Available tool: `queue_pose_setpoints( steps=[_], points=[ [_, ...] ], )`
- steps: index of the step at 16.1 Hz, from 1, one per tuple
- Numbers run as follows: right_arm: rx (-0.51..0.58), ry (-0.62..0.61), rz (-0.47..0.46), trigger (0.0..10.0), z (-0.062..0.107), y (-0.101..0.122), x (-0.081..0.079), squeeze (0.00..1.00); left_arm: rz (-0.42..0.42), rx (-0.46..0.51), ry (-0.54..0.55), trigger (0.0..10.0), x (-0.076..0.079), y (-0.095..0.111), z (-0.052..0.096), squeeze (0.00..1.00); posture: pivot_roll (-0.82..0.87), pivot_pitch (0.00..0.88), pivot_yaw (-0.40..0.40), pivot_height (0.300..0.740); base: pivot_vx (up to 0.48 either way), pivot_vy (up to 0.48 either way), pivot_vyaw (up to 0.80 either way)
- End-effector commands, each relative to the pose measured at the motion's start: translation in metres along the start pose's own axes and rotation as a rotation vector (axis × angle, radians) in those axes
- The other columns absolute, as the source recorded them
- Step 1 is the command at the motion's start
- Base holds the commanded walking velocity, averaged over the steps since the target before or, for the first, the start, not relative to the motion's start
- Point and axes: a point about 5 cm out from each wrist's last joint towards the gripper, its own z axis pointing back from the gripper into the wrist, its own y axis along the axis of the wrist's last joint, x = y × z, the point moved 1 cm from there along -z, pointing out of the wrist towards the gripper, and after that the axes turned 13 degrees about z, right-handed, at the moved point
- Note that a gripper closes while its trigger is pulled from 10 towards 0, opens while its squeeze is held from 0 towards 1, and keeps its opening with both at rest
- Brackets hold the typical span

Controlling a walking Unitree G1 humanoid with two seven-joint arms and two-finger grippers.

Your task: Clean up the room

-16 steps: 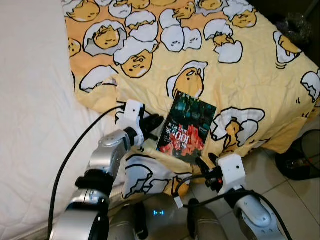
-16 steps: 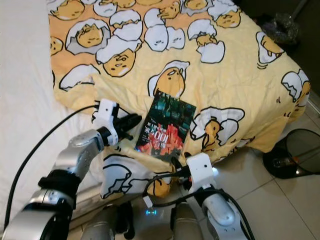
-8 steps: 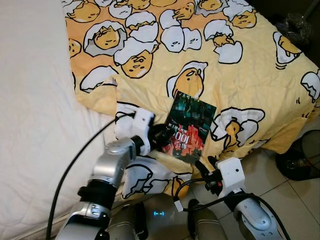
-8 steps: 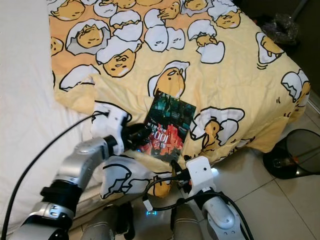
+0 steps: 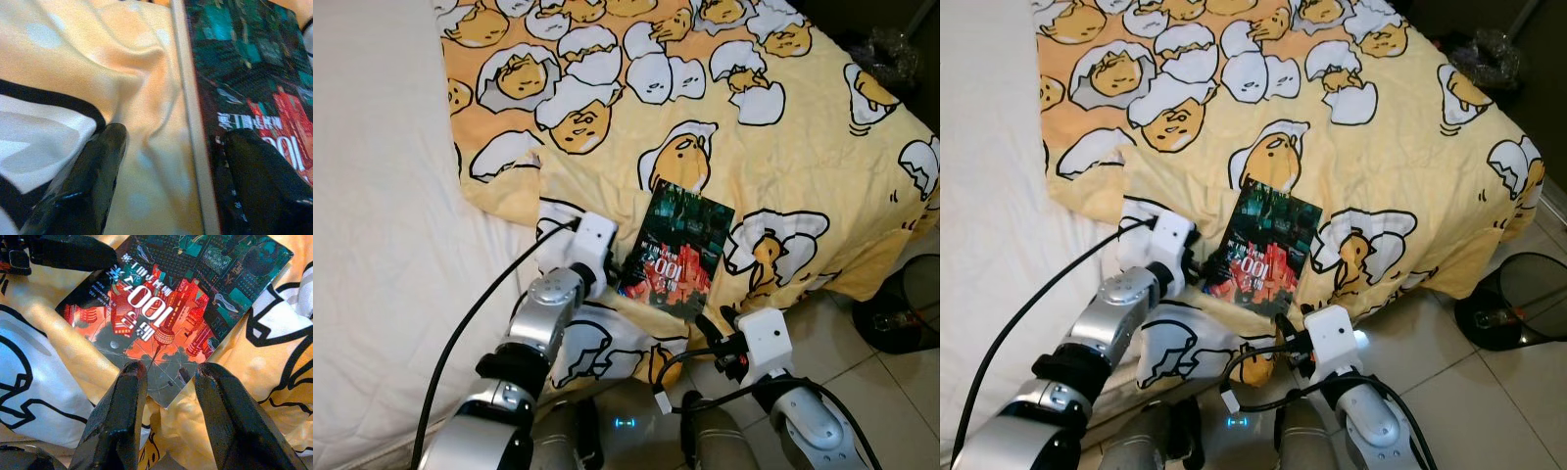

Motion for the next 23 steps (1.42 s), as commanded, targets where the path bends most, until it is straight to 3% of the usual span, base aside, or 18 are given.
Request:
queue_pose_setpoints(
  steps=[1,3,6,7,11,16,17,23],
  points=[
    [-0.022,0.002,0.007,10.0,0.004,-0.006,-0.002,0.0,0.06,-0.007,-0.019,10.0,0.0,-0.004,0.0,1.0,-0.26,0.214,0.053,0.723,0.0,0.0,0.0],
    [-0.024,0.004,0.005,10.0,0.005,-0.006,-0.003,0.0,0.119,-0.015,-0.092,10.0,0.009,-0.004,0.0,1.0,-0.25,0.22,0.055,0.723,0.0,0.0,0.0],
    [-0.027,0.004,0.004,10.0,0.005,-0.007,-0.003,0.0,0.134,-0.071,-0.205,10.0,0.026,-0.013,-0.001,1.0,-0.25,0.225,0.053,0.723,0.0,0.0,0.0],
    [-0.028,0.006,0.005,10.0,0.005,-0.007,-0.003,0.0,0.143,-0.097,-0.207,10.0,0.028,-0.02,-0.002,0.0,-0.25,0.229,0.052,0.723,0.0,0.0,0.0],
    [-0.03,0.011,0.006,10.0,0.005,-0.007,-0.005,0.0,0.154,-0.163,-0.191,10.0,0.033,-0.037,-0.004,0.0,-0.26,0.237,0.049,0.723,0.0,0.0,0.0],
    [-0.045,0.011,0.008,10.0,0.007,-0.01,-0.006,0.0,0.134,-0.18,-0.181,10.0,0.034,-0.041,-0.006,0.0,-0.26,0.245,0.052,0.723,0.0,0.0,0.0],
    [-0.049,0.012,0.007,10.0,0.007,-0.011,-0.007,0.0,0.131,-0.181,-0.193,0.0,0.036,-0.043,-0.006,0.0,-0.26,0.245,0.052,0.723,0.0,0.0,0.0],
    [-0.054,0.009,0.008,10.0,0.007,-0.012,-0.008,0.0,0.128,-0.21,-0.212,0.0,0.047,-0.052,-0.01,0.0,-0.27,0.25,0.053,0.723,0.0,0.0,0.0]
  ],
)
